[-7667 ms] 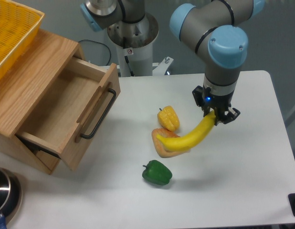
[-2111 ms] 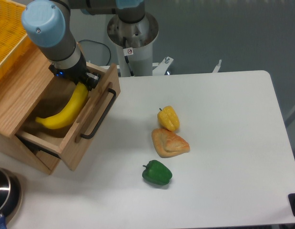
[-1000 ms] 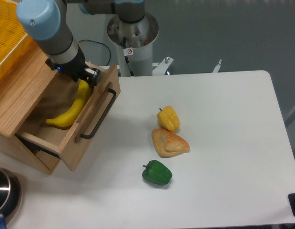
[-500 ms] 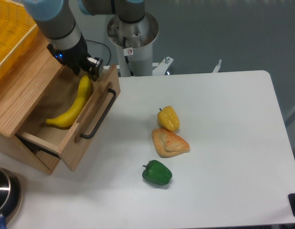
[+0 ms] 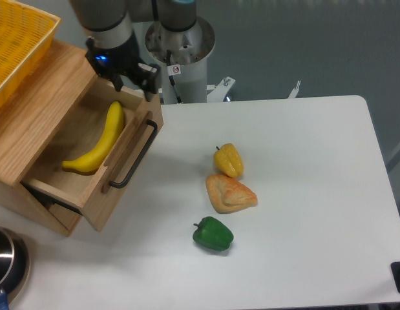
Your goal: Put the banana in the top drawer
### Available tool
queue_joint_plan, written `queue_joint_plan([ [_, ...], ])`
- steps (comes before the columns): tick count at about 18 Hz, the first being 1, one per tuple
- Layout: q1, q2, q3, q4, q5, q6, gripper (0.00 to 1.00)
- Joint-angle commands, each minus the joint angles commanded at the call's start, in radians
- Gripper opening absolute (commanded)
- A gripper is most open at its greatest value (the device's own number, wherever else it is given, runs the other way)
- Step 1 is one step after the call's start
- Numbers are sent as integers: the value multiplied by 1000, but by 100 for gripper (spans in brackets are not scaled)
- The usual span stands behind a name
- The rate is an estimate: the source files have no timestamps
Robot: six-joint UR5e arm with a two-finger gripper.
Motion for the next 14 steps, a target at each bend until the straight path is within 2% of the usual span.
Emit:
queue_joint_plan([
  [2, 51, -11, -2, 38, -2, 48, 100],
  [6, 135, -74, -11, 138, -3, 146, 100],
  [10, 221, -127, -20, 161, -9, 319, 100],
  [12, 242, -170, -21, 259, -12, 338, 100],
  [14, 246, -205, -20, 310, -12, 365, 100],
])
